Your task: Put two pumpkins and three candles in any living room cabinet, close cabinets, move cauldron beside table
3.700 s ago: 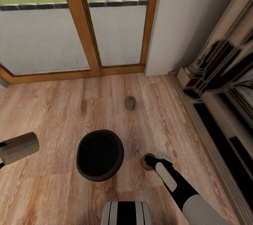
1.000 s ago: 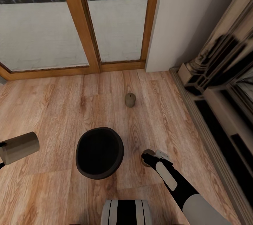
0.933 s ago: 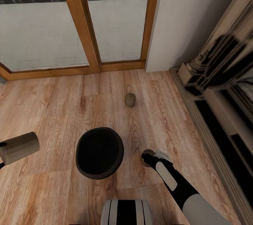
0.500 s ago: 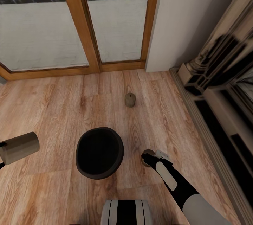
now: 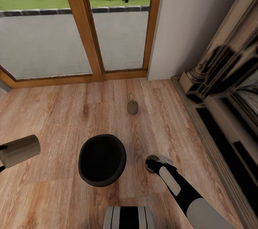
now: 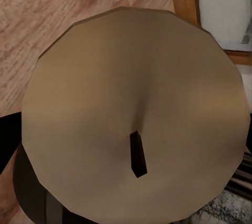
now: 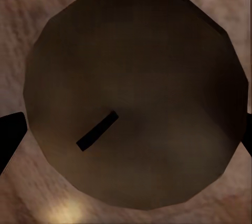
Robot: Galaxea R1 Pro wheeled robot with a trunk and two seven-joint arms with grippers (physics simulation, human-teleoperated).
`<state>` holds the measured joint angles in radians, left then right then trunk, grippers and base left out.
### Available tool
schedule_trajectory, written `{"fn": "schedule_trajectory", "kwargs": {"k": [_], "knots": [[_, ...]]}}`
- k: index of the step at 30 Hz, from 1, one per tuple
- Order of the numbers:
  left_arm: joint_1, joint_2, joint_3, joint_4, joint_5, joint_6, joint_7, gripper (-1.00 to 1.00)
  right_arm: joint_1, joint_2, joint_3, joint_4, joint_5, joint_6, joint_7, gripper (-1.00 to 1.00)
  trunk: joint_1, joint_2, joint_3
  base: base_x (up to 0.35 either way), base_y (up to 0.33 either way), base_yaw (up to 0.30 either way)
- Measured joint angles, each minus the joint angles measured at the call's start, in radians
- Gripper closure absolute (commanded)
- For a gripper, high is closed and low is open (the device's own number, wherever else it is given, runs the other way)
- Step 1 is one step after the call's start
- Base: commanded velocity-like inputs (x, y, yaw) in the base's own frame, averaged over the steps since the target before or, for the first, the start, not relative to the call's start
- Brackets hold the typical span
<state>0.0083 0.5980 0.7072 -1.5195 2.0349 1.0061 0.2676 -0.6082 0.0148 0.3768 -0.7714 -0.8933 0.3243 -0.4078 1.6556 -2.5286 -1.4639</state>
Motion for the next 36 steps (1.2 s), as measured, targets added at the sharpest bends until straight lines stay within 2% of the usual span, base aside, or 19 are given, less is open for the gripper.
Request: {"fn": "schedule_trajectory", "kwargs": {"k": [17,24,36], "knots": [[0.0,-0.001,-0.005,0.005,-0.01,-0.003,0.011,1.0,0.0,-0.002,-0.001,-0.001,-0.001,0.002,0.002,1.0,-0.008,0.004,0.066,-0.002,0.0,0.0],[0.0,-0.002,-0.006,0.005,-0.026,-0.004,0.013,1.0,0.0,-0.002,-0.004,-0.008,-0.002,0.002,0.002,1.0,-0.01,0.006,0.093,-0.223,0.0,0.0],[0.0,-0.002,-0.006,0.008,-0.03,-0.004,0.013,1.0,0.0,-0.004,-0.01,-0.016,-0.007,0.003,0.005,1.0,-0.016,0.008,0.139,-0.016,0.0,0.0]]}}
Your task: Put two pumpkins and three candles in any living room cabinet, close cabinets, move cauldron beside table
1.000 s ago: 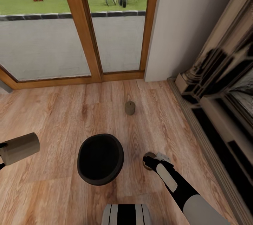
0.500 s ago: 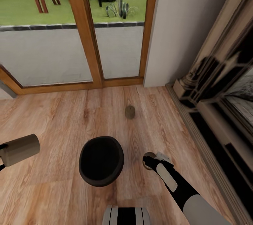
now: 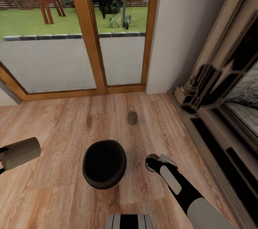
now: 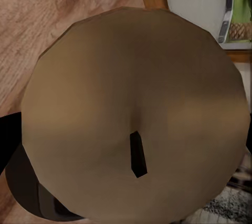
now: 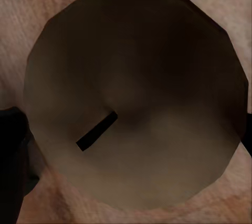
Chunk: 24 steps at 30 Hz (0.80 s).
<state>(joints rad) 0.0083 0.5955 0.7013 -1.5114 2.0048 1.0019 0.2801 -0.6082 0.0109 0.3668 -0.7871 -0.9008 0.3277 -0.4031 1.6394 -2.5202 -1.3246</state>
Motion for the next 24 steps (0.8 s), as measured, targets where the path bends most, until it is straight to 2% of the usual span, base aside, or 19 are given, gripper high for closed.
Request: {"fn": "schedule_trajectory", "kwargs": {"k": [9,17,24], "knots": [[0.0,0.0,0.0,0.004,-0.006,0.0,0.0,1.0,0.0,0.0,0.0,-0.003,0.001,-0.004,0.0,1.0,-0.004,0.002,0.035,-0.22,0.075,0.0],[0.0,0.0,0.0,0.005,-0.003,0.0,0.0,1.0,0.0,0.0,-0.002,-0.004,-0.002,-0.004,0.0,1.0,-0.007,0.004,0.066,-0.062,0.005,0.0],[0.0,0.0,0.0,0.002,-0.006,0.0,0.0,1.0,0.0,0.0,-0.002,-0.003,-0.007,-0.004,0.0,1.0,-0.01,0.006,0.093,-0.307,0.0,0.0]]}}
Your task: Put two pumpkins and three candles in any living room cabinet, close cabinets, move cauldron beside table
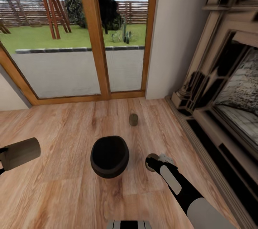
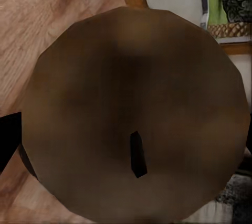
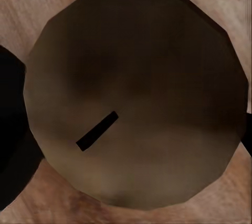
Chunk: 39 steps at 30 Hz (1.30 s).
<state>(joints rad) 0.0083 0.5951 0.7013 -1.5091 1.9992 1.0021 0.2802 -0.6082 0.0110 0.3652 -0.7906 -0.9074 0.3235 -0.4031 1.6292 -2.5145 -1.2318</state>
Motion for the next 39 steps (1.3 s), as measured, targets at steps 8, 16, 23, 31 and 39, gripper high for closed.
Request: {"fn": "schedule_trajectory", "kwargs": {"k": [8,16,23,31,39], "knots": [[0.0,0.0,-0.001,-0.004,-0.002,0.0,0.0,1.0,0.0,0.0,0.0,0.0,-0.001,0.0,0.0,1.0,-0.004,0.002,0.031,-0.334,0.0,0.0],[0.0,0.0,-0.002,-0.003,-0.006,0.001,0.0,1.0,0.0,0.0,0.0,0.0,-0.002,0.0,0.001,1.0,-0.007,0.004,0.062,-0.335,0.0,-0.01],[0.0,0.0,-0.002,0.0,-0.007,0.001,0.0,1.0,0.0,0.0,0.0,0.001,-0.002,0.0,0.026,1.0,-0.01,0.005,0.096,-0.335,0.0,-0.186],[0.0,0.0,-0.002,0.002,-0.007,0.001,0.0,1.0,0.0,0.0,0.0,0.003,-0.001,0.0,0.033,1.0,-0.012,0.006,0.121,-0.334,0.0,-0.218],[0.0,0.0,-0.002,0.004,-0.002,0.0,0.0,1.0,0.0,0.0,0.0,0.003,-0.002,0.001,0.035,1.0,-0.014,0.007,0.145,-0.223,0.0,-0.221]]}}
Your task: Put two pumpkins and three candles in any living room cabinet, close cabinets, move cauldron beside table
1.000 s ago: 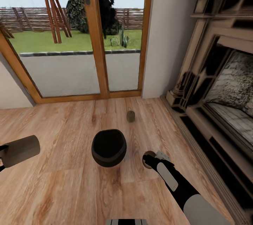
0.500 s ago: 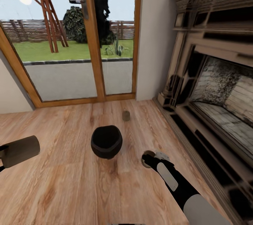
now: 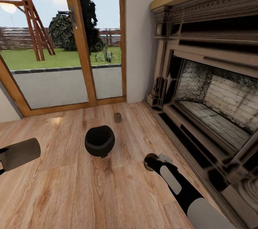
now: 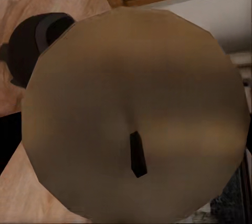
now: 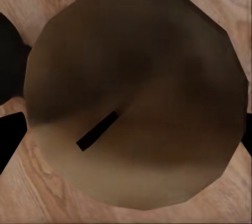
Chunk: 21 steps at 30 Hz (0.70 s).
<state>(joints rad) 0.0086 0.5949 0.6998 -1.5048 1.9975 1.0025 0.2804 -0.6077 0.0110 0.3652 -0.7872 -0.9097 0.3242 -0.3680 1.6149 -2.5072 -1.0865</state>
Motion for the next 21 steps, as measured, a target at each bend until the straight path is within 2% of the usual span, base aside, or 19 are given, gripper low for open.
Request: {"fn": "schedule_trajectory", "kwargs": {"k": [6,12,17,21], "knots": [[0.0,-0.002,0.0,0.002,-0.004,0.0,0.0,1.0,0.0,0.0,0.0,0.0,0.0,0.0,0.0,1.0,0.0,0.0,0.007,-0.013,0.0,-0.221],[0.0,-0.032,0.007,0.003,-0.008,0.001,0.0,1.0,0.0,0.0,0.0,0.0,0.0,0.0,0.0,1.0,0.0,0.0,0.014,0.0,0.0,-0.221],[0.0,-0.036,0.01,0.003,-0.005,0.0,0.0,1.0,0.0,0.0,0.0,-0.001,0.0,0.0,0.0,1.0,-0.002,0.001,0.039,0.0,0.0,-0.221],[0.0,-0.037,0.011,0.003,0.004,-0.001,-0.001,1.0,0.0,0.0,0.0,-0.004,0.001,-0.001,0.0,1.0,-0.004,0.002,0.057,0.0,0.0,-0.072]]}}
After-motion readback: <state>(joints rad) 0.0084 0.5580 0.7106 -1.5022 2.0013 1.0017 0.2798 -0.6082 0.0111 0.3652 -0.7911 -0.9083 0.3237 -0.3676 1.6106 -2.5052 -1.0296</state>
